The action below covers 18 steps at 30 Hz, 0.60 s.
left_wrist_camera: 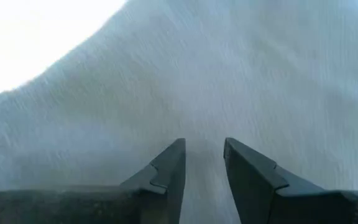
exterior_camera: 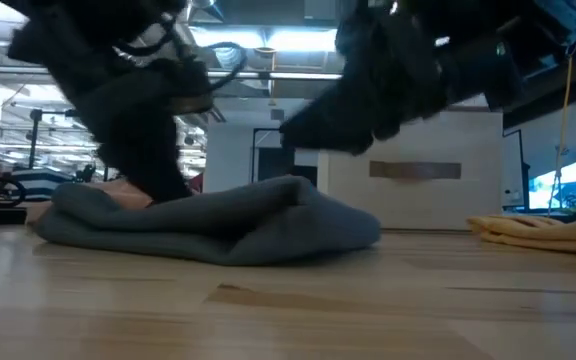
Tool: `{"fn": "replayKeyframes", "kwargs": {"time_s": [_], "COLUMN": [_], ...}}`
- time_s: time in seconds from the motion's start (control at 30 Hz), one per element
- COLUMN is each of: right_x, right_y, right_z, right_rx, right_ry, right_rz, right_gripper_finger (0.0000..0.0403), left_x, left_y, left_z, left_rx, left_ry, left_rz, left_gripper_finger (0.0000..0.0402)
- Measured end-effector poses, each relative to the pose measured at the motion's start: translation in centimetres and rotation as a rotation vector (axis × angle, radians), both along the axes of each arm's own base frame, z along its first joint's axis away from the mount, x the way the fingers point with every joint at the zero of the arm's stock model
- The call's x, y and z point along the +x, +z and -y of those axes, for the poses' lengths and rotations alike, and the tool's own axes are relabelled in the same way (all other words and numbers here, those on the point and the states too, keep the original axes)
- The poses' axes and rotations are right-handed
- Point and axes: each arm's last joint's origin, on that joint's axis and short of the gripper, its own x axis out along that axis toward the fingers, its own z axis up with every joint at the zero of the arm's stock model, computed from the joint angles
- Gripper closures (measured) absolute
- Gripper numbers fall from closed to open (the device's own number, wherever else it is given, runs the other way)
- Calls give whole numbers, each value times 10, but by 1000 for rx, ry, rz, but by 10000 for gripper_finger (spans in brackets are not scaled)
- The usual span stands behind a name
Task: Fold towel
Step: Fold the gray towel
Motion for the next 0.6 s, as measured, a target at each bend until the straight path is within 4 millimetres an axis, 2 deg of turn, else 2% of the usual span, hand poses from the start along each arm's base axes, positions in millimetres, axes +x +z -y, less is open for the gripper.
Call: {"fn": "replayKeyframes", "kwargs": {"time_s": [0.1,0.23,0.33,0.47,0.6], "right_x": [-2,-10,-18,-34,-56], "right_y": [-17,-36,-41,-34,-15], "right_z": [0,2,4,8,13], "right_rx": [-23,-62,-90,-140,-215], "right_ry": [10,18,18,29,79], "right_rz": [-108,-289,-406,-564,-681], "right_gripper_finger": [187,187,187,187,187], "left_x": [10,23,29,27,19], "left_y": [2,19,33,42,30], "left_z": [-3,-5,-4,-4,-10], "left_rx": [-11,5,55,111,189], "left_ry": [17,7,-32,-63,-55], "left_rz": [56,91,51,-75,-141], "left_gripper_finger": [298,298,298,298,298]}}
